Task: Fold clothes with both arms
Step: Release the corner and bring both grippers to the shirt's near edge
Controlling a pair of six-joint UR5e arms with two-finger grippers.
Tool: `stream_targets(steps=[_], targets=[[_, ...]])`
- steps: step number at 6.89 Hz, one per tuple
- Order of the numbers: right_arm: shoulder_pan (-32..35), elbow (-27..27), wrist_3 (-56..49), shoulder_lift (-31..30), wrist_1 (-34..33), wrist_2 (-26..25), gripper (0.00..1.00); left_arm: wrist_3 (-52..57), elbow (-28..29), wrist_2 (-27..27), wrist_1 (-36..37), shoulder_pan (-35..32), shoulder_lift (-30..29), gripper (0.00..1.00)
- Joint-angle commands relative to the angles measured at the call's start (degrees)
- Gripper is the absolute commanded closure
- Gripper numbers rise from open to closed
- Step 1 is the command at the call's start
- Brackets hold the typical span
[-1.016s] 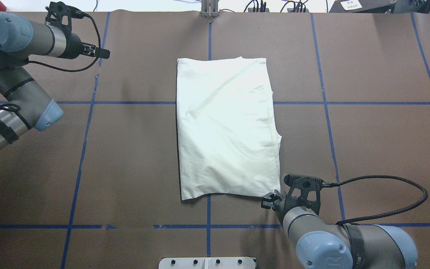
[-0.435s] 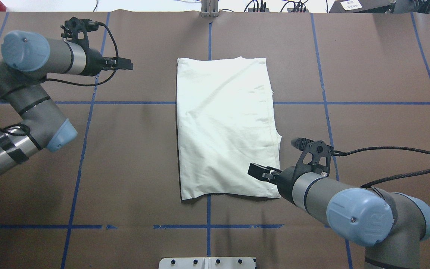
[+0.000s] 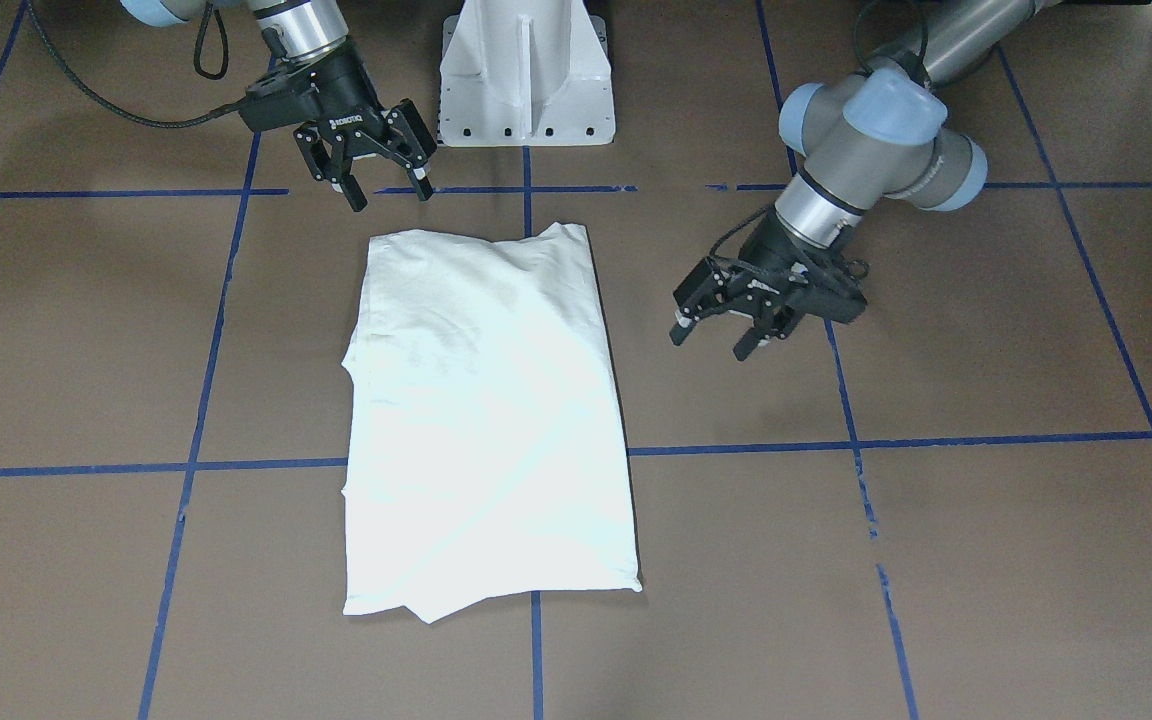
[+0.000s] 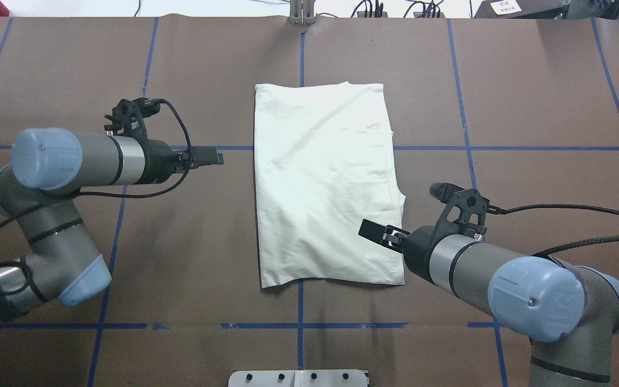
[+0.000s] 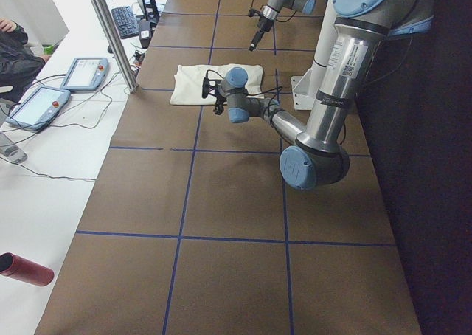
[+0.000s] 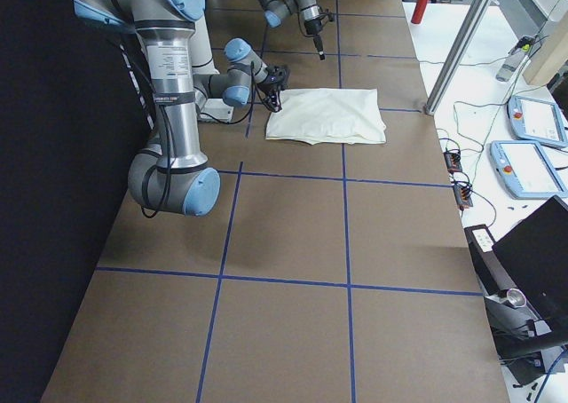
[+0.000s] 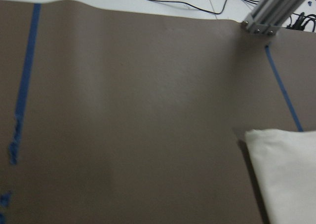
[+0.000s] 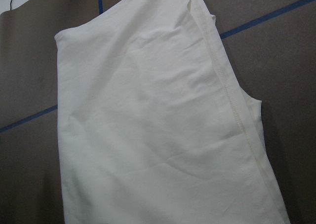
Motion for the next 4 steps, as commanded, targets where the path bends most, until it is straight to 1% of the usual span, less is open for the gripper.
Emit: stream_targets(steps=[1,2,3,4], targets=[[0.7,0.0,2.2,-0.3,1.0,0.1,0.00,-14.0,-3.4,9.0,0.5,11.0,1.6,0.03],[0.7,0.0,2.5,-0.3,1.0,0.1,0.00,-21.6,-3.4,14.0,0.5,15.3,1.5,0.27],[0.7,-0.1,2.8,-0.4,1.0,0.1,0.00,-24.4,-3.2,14.9,0.5,16.9,1.4,0.33],[0.6,-0.2,2.9,-0.4,1.0,0.1,0.00,-25.5,-2.8,15.9,0.5,18.0,1.4,0.33]])
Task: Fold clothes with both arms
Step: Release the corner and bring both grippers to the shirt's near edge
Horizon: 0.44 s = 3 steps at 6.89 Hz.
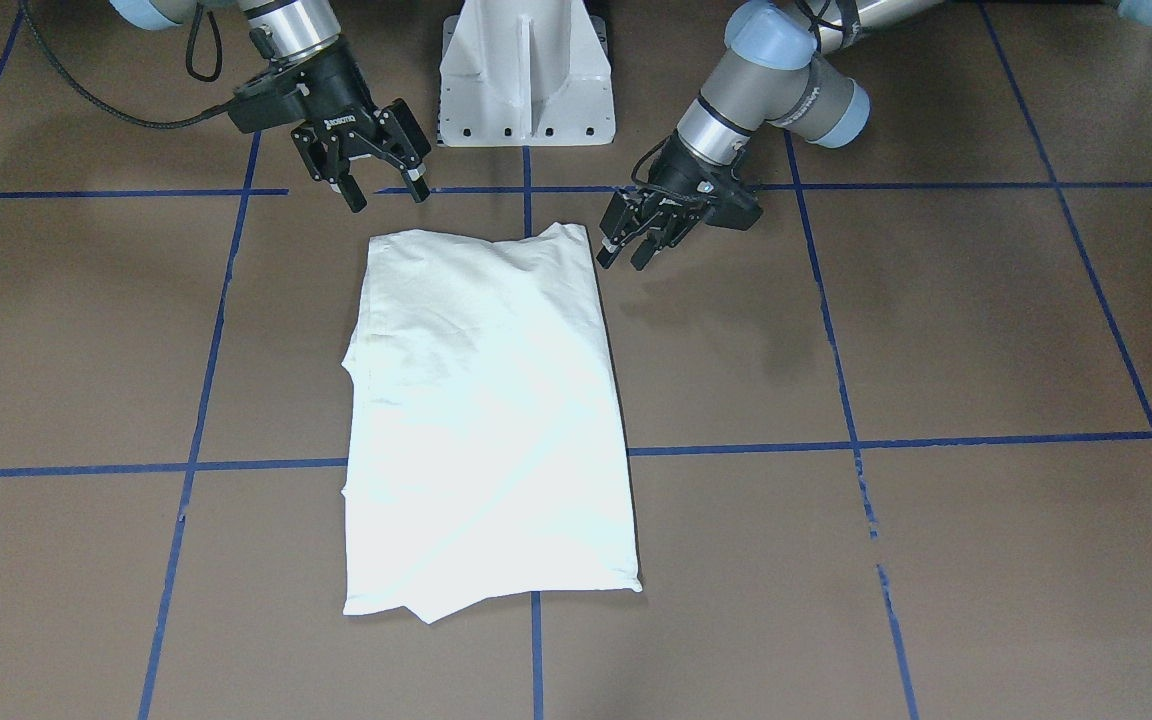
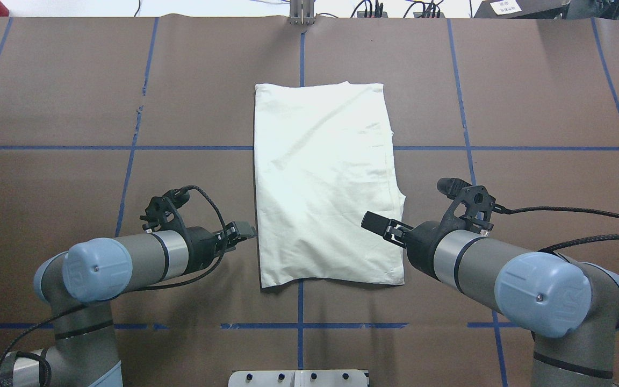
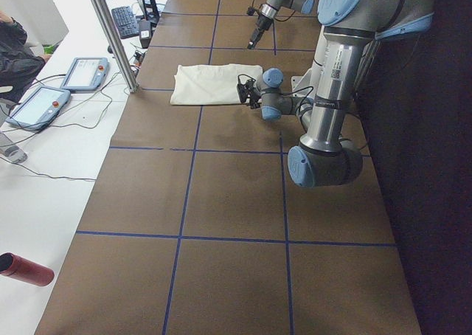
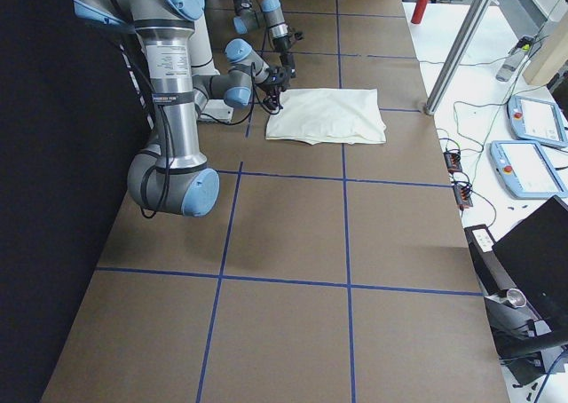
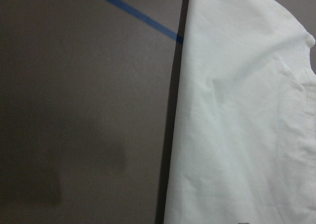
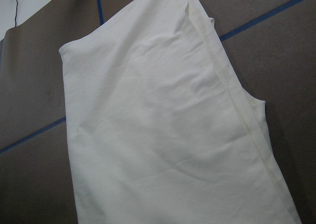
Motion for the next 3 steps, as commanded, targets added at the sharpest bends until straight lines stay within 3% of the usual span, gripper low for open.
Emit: stream_targets(steps=[1,3], targets=[[0.0,-0.1,0.6,0.0,0.0,0.0,0.00,-4.3,0.4,2.0,0.1,2.7,-0.2,0.33],[0.0,-0.2,0.6,0.0,0.0,-0.1,0.00,-4.5,0.5,2.0,0.6,5.2,-0.7,0.33]])
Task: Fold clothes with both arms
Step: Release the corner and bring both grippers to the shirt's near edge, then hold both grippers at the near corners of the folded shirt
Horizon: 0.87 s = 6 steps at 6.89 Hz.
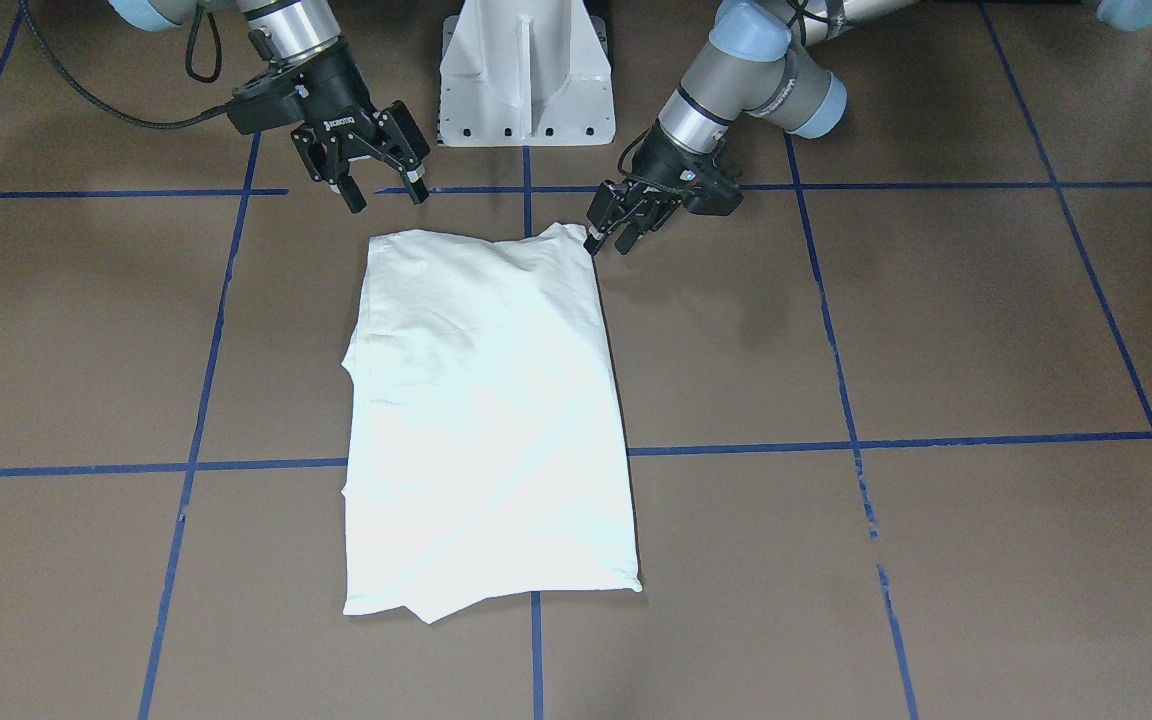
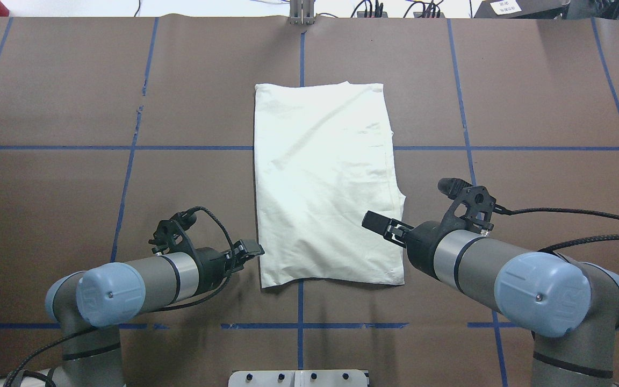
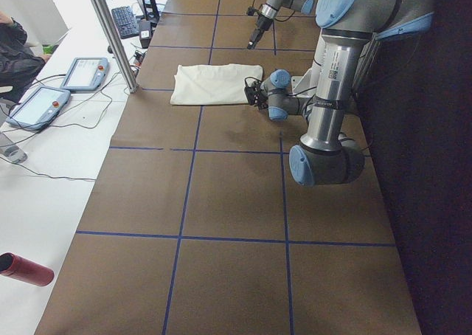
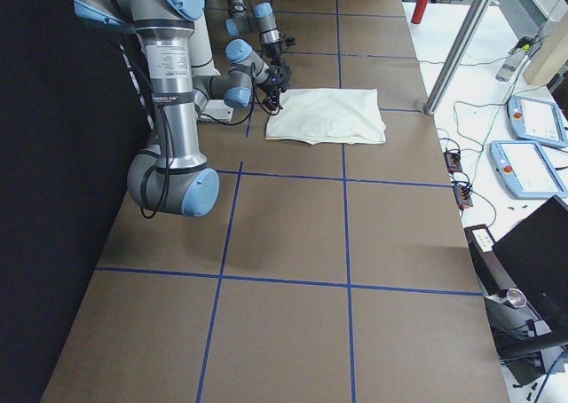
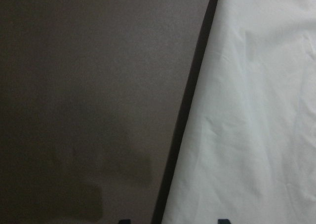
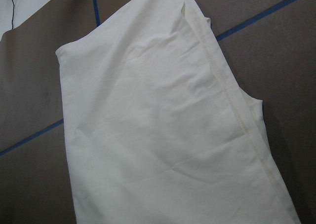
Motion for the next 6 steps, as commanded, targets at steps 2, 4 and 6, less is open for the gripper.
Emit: stream_targets(steps=[2,4,6], targets=[[0.0,-0.1,0.1,0.0,0.0,-0.1,0.00,0.0,0.2,0.2,1.6,3.1,-1.1,0.32],[0.0,-0.1,0.1,0.0,0.0,-0.2,0.00,0.6,0.3,1.7,2.8,3.3,-1.3,0.33],[0.0,-0.1,0.1,0.0,0.0,-0.2,0.00,0.7,0.4,1.8,5.9,3.3,-3.6,0.36]])
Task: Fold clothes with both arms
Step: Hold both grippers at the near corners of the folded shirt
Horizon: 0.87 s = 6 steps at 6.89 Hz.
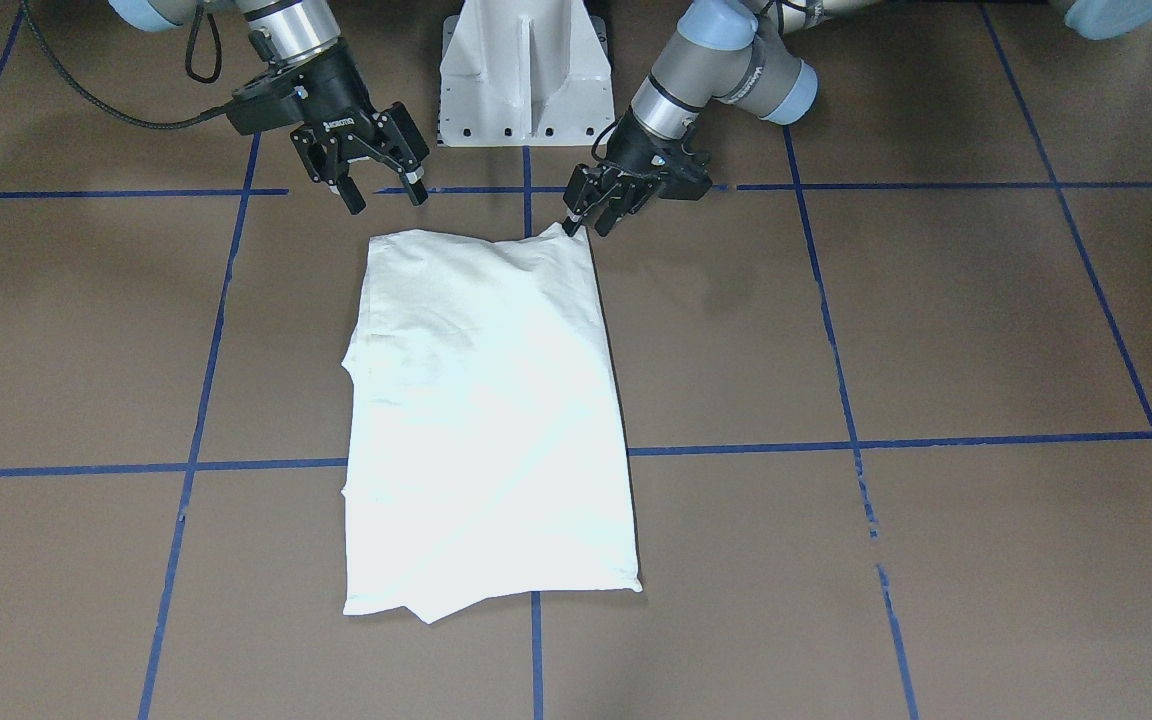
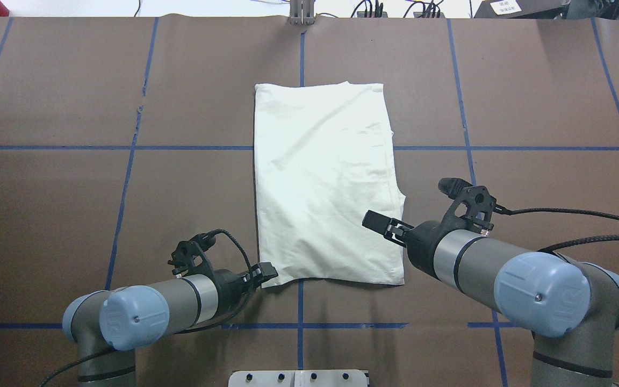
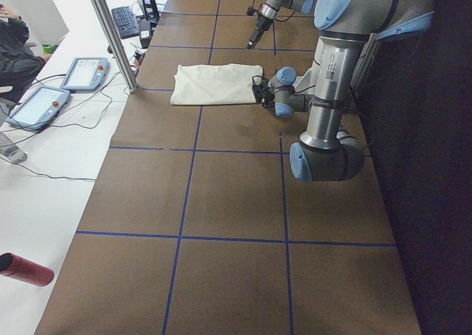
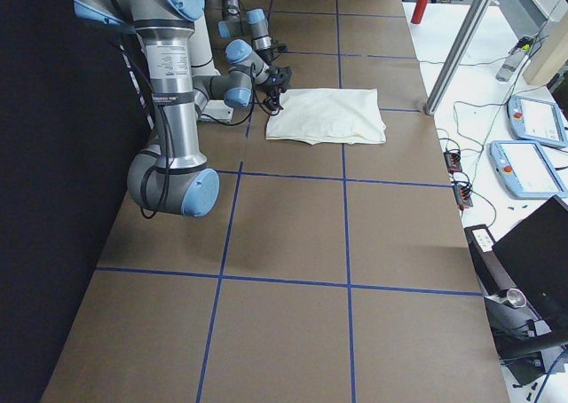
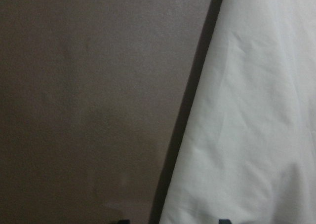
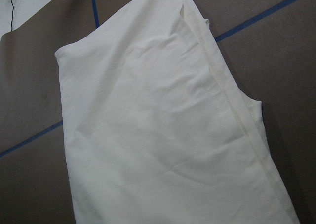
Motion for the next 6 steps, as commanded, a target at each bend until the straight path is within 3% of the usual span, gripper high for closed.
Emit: stream_targets(steps=[1,3,6], targets=[[0.0,0.0,0.0,-0.1,0.0,-0.1,0.00,0.1,0.1,0.2,1.9,0.0,-1.2,0.36],[0.0,0.0,0.0,-0.1,0.0,-0.1,0.00,1.6,0.1,0.2,2.0,0.0,-1.1,0.27],[0.0,-0.1,0.0,-0.1,0.0,-0.1,0.00,1.8,0.4,0.2,2.0,0.0,-1.2,0.27]])
